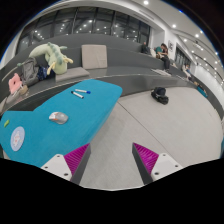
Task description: Arrange mouse
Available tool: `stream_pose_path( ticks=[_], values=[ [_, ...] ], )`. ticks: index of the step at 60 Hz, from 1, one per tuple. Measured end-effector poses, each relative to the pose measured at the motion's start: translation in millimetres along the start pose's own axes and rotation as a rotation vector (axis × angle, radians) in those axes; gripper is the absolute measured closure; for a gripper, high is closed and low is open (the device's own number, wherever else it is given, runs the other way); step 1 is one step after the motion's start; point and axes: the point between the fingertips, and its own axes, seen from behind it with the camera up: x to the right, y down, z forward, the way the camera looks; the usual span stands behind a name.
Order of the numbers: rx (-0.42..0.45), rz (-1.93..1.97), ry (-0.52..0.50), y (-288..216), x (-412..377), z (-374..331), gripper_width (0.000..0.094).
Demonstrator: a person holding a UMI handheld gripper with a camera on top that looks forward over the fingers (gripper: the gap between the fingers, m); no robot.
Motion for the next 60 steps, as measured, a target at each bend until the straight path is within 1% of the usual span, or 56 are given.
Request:
stream_pose_path(
  ticks=[9,21,37,44,49,52,60],
  values=[
    [0.019,-0.043,-0.037,-11,-7,5,0.0082],
    [0.042,-0.110,-0.117,-17,-26,7,0.0081],
    [0.073,-0.254,-0.312,-13,-100,7,0.0081],
    [0.060,-0.305,-0.426,0,-135,0,0.0082],
    [0.064,-0.340,-0.487,5,-152,-8,0.0082],
    [0.076,-0.356,-0.503,6,-158,-8,0.0080],
    [0.089,-0.365,-0.501,4,-162,-2,0.0080]
  ],
)
